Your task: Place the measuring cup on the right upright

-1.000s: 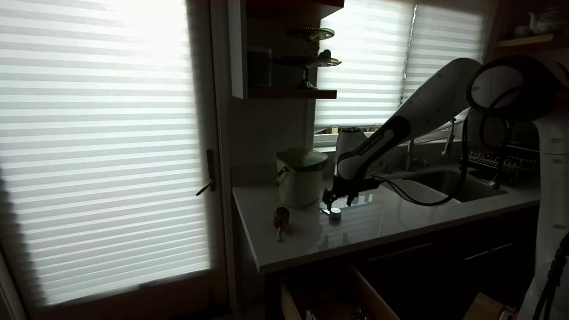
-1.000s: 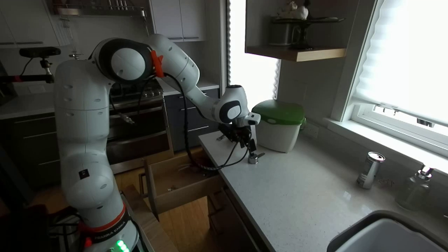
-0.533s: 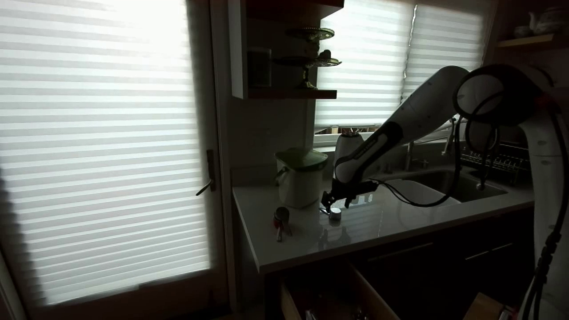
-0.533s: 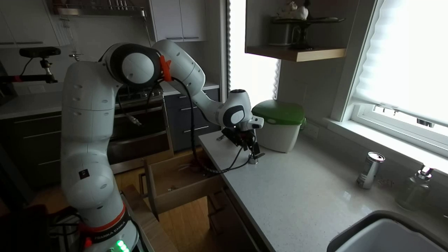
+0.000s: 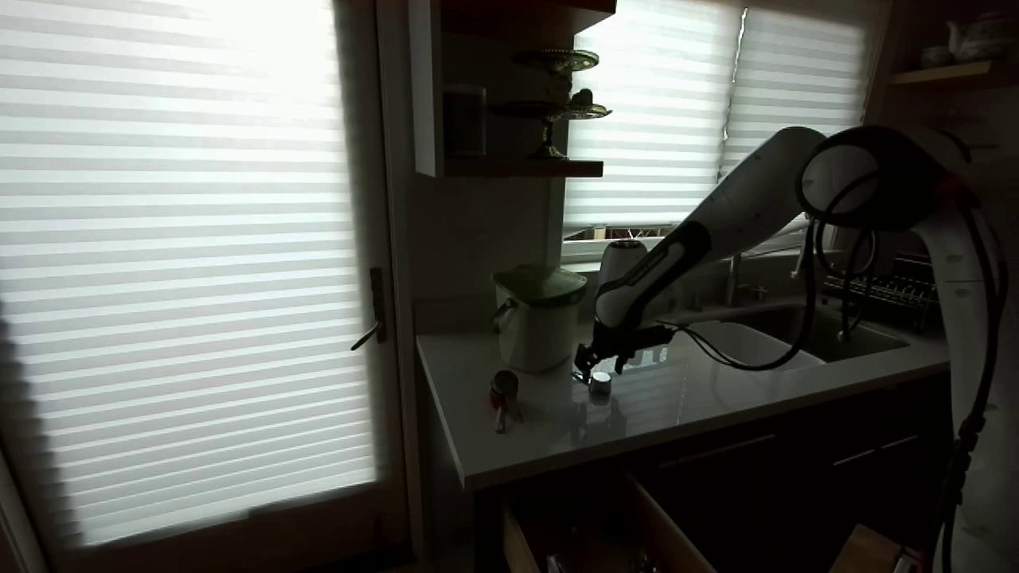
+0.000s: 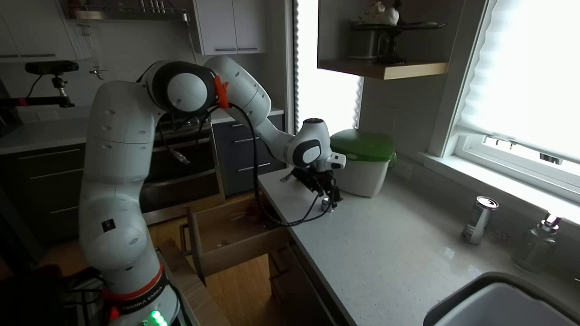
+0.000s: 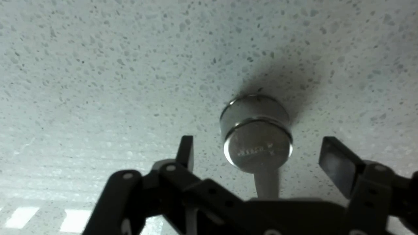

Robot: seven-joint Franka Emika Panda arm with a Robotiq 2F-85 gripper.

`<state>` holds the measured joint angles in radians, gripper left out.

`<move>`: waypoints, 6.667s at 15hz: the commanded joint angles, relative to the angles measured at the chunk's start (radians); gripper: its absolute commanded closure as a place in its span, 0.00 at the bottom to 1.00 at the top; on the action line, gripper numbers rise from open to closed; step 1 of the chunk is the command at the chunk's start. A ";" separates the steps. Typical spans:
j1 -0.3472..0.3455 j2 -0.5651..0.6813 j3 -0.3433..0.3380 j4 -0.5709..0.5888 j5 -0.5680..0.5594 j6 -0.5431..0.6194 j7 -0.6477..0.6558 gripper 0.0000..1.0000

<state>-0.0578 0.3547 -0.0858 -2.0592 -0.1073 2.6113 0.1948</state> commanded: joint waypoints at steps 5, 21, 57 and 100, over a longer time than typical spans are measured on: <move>-0.028 0.025 0.022 0.031 0.101 -0.013 -0.102 0.42; -0.168 -0.110 0.117 0.021 0.564 -0.302 -0.492 0.72; -0.191 0.235 0.027 0.256 1.092 -0.748 -0.673 0.47; 0.108 -0.164 0.054 -0.045 -0.042 -0.292 0.010 0.00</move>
<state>0.0336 0.1624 -0.0339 -2.1219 -0.0863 2.3478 0.1102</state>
